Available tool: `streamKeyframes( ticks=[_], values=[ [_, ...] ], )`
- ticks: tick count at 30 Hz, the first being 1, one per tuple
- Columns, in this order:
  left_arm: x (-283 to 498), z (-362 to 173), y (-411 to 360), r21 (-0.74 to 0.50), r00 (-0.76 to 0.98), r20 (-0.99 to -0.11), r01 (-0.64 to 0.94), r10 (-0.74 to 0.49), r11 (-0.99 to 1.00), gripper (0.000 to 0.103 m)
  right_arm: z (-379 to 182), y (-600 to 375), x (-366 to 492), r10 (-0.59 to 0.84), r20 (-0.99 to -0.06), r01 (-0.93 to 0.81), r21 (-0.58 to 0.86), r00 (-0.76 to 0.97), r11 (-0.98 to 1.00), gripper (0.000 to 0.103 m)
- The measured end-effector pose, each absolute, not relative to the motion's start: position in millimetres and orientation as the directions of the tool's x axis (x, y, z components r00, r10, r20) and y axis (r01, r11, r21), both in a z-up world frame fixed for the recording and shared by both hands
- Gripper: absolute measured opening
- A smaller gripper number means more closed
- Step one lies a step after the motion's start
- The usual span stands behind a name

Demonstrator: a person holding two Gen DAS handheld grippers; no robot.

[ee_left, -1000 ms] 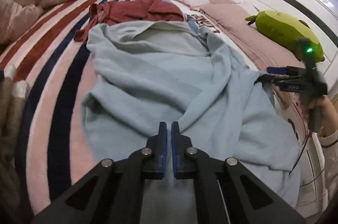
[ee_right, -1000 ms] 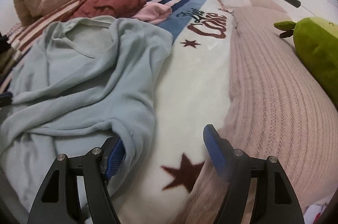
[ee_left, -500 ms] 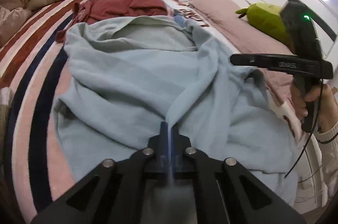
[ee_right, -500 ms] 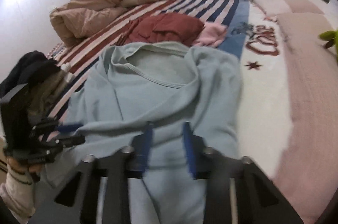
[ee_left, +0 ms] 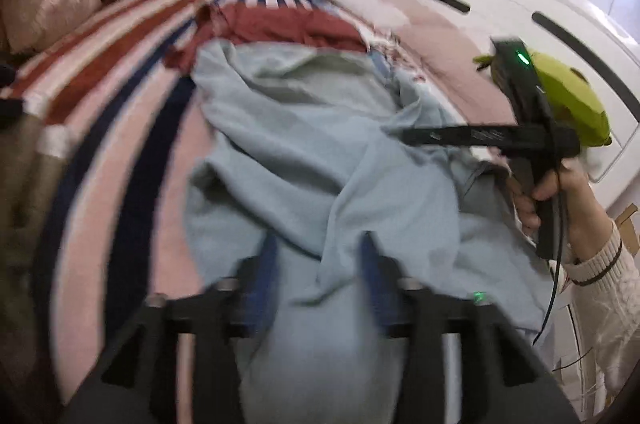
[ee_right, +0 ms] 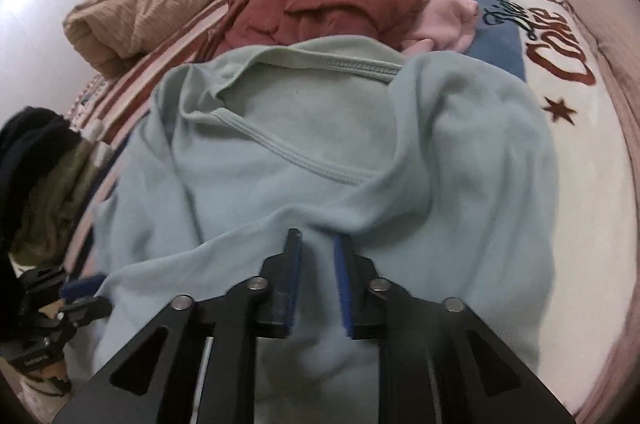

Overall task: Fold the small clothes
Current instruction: 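Grasp the folded sweatshirt edge with both tools and fold it over again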

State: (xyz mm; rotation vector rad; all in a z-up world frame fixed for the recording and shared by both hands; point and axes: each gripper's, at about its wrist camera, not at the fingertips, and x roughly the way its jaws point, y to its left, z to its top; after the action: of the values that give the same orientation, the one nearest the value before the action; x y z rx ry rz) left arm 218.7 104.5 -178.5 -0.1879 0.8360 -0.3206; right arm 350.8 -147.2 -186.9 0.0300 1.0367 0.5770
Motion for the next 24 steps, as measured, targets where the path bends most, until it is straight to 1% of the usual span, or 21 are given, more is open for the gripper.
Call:
streamKeyframes(
  ticks=[1,3,4,7,8,10,11,15,16,18,20,21,24],
  values=[
    [211.9,-172.2,109.5,-0.279,0.637,-0.69,0.203,-0.343,0.938,0.053,-178.9,-156.0,341.2,0.483,-0.785,-0.44,0.303,0.388,0.845,0.044],
    [199.6,-163.7,120.2,-0.272,0.651,-0.684,0.191,-0.329,0.943,0.059,-157.9,-185.8,305.1,0.504,-0.753,-0.447,0.31,0.423,0.839,0.061],
    [190.9,-160.2,127.0,-0.268,0.655,-0.685,0.18,-0.318,0.947,0.06,-152.5,-196.8,291.2,0.502,-0.75,-0.447,0.305,0.432,0.841,0.063],
    [170.2,-160.7,141.2,-0.242,0.657,-0.703,0.14,-0.273,0.96,0.06,-144.1,-238.7,240.5,0.484,-0.75,-0.422,0.299,0.45,0.856,0.065],
    [161.8,-163.8,146.0,-0.242,0.652,-0.711,0.124,-0.263,0.962,0.06,-144.1,-238.7,240.5,0.484,-0.75,-0.422,0.299,0.45,0.856,0.065],
    [147.6,-174.7,152.4,-0.265,0.628,-0.728,0.11,-0.273,0.958,0.06,-150.2,-263.2,208.6,0.484,-0.754,-0.395,0.32,0.445,0.861,0.065],
    [140.8,-182.1,153.7,-0.275,0.615,-0.738,0.104,-0.279,0.956,0.06,-163.1,-280.3,179.0,0.493,-0.766,-0.379,0.347,0.413,0.858,0.066],
    [125.8,-205.2,153.5,-0.32,0.573,-0.757,0.093,-0.314,0.943,0.06,-198.1,-281.4,139.3,0.531,-0.784,-0.398,0.396,0.323,0.827,0.066],
    [121.8,-207.5,150.3,-0.313,0.578,-0.757,0.091,-0.306,0.945,0.06,-204.4,-278.4,128.3,0.535,-0.775,-0.412,0.391,0.335,0.823,0.067],
    [118.3,-207.6,145.5,-0.294,0.585,-0.757,0.095,-0.292,0.951,0.06,-204.5,-273.0,117.9,0.541,-0.759,-0.439,0.374,0.362,0.817,0.068],
    [120.0,-207.3,139.8,-0.297,0.578,-0.762,0.09,-0.293,0.951,0.06,-206.7,-262.5,113.5,0.583,-0.744,-0.473,0.405,0.326,0.782,0.068],
    [121.1,-207.8,137.1,-0.295,0.574,-0.765,0.092,-0.293,0.951,0.062,-209.9,-255.0,111.8,0.589,-0.746,-0.494,0.404,0.31,0.77,0.068],
    [120.6,-210.8,122.3,-0.279,0.564,-0.77,0.122,-0.298,0.952,0.062,-211.7,-237.9,111.4,0.556,-0.759,-0.517,0.343,0.34,0.784,0.068]
  ],
)
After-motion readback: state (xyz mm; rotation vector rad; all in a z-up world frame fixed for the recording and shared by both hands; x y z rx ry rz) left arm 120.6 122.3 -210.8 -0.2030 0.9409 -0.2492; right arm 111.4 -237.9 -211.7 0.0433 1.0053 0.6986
